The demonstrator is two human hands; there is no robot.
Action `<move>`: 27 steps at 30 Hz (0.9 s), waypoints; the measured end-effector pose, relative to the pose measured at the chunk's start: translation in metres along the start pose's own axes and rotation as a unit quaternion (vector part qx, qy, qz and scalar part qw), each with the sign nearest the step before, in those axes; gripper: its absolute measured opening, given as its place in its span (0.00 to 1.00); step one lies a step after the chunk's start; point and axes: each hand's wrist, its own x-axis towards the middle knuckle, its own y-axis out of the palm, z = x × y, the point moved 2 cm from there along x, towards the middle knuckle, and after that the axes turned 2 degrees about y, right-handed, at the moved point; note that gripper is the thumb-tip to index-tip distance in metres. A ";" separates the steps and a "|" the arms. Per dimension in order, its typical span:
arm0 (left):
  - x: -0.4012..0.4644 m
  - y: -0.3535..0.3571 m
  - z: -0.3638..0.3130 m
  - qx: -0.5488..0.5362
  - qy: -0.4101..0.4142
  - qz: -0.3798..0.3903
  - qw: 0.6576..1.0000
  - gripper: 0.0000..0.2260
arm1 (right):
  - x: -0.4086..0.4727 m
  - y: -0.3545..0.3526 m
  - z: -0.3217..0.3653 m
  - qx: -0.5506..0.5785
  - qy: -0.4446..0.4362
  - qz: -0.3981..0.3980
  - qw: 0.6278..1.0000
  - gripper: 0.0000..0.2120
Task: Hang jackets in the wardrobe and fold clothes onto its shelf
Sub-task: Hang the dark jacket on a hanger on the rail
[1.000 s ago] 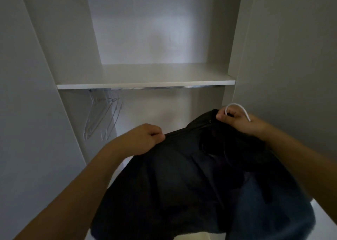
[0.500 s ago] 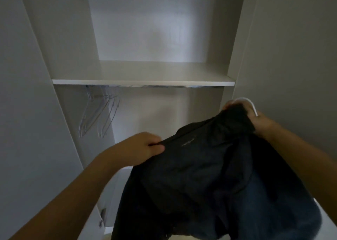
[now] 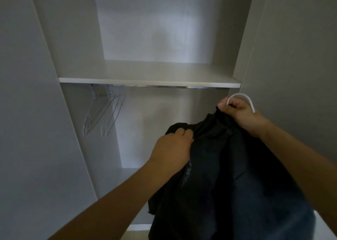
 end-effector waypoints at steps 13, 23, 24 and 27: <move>-0.003 -0.003 0.005 -0.117 0.104 0.094 0.983 0.08 | -0.004 0.033 0.017 -0.017 -0.073 0.052 0.996 0.12; 0.037 0.012 0.060 -0.332 -0.110 0.196 0.916 0.06 | 0.000 0.035 0.022 -0.029 -0.153 0.108 0.982 0.11; 0.034 0.015 0.061 -0.335 -0.098 0.171 0.921 0.04 | 0.002 0.031 0.020 -0.027 -0.152 0.110 0.982 0.10; 0.026 0.011 0.060 -0.343 -0.053 0.111 0.931 0.03 | 0.006 0.015 0.016 -0.025 -0.139 0.102 0.985 0.14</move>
